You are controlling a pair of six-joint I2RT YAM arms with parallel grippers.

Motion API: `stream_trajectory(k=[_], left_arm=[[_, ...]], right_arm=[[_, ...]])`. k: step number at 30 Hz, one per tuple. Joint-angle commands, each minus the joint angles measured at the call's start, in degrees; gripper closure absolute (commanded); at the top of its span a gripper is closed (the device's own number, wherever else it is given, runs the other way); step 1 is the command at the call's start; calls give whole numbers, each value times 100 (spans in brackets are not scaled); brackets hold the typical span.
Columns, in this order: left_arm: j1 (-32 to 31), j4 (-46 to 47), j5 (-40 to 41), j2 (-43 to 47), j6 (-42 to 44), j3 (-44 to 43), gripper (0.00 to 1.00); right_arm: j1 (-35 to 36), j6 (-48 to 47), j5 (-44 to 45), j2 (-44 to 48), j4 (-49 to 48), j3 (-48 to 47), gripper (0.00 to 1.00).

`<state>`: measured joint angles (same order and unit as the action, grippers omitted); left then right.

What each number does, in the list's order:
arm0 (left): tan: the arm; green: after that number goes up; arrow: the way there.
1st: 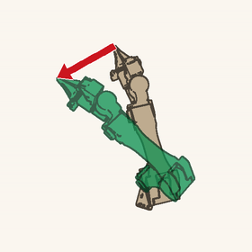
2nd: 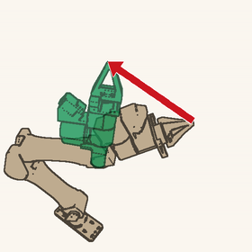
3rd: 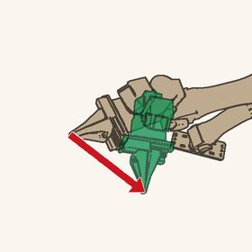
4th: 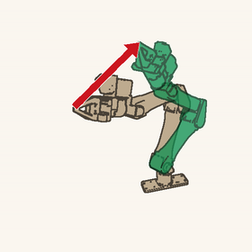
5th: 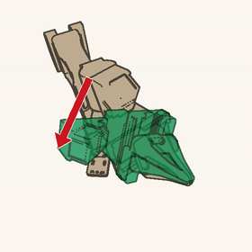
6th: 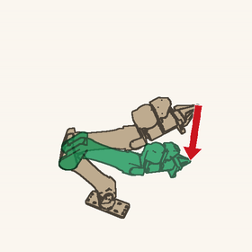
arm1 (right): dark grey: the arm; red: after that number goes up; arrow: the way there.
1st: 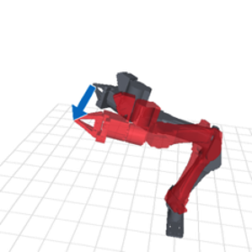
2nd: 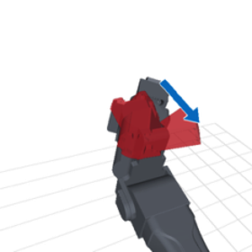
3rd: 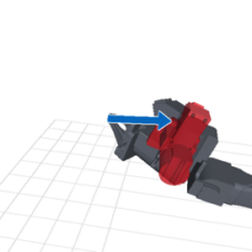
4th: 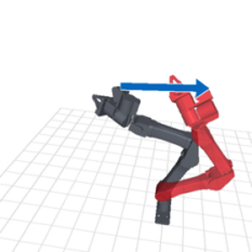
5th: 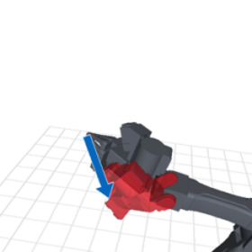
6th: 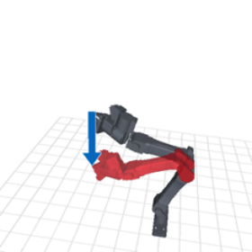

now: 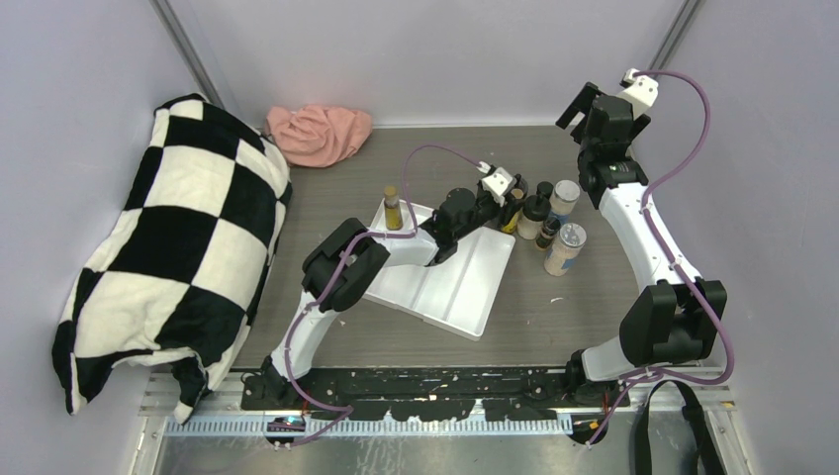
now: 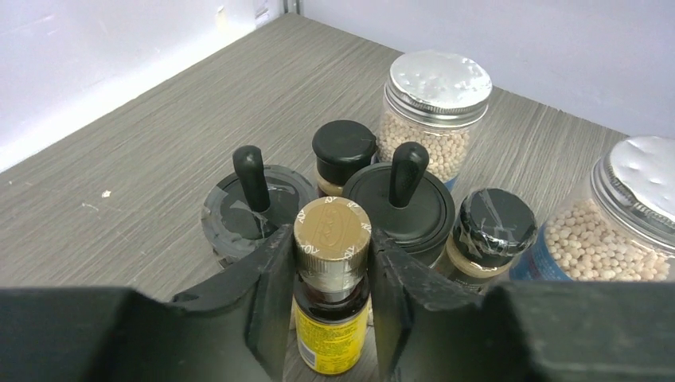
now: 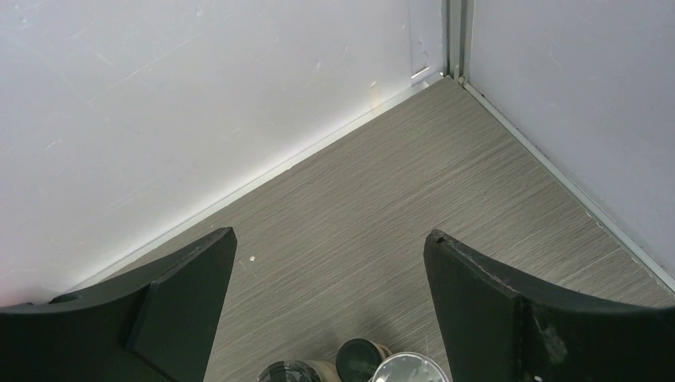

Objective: Organize the condiment bottles
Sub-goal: Pick up the bottle from the center of the board.

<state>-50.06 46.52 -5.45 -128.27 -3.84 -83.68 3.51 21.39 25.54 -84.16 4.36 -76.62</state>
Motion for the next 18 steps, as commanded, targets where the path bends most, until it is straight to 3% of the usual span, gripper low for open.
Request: stream_trajectory(k=[1,5,8,18], left_arm=[[-61,407,219,-5,120,-185,65],[-65,442,235,-5,111,-175,73],[-74,437,245,11,120,-175,98],[-168,444,309,206,292,7,100]], right_arm=[[-28,5,-16,44,-243,-175,7],[-20,12,-14,51,-243,-164,7],[-26,22,-14,58,-243,-154,7],[-26,41,-23,113,-191,-146,7]])
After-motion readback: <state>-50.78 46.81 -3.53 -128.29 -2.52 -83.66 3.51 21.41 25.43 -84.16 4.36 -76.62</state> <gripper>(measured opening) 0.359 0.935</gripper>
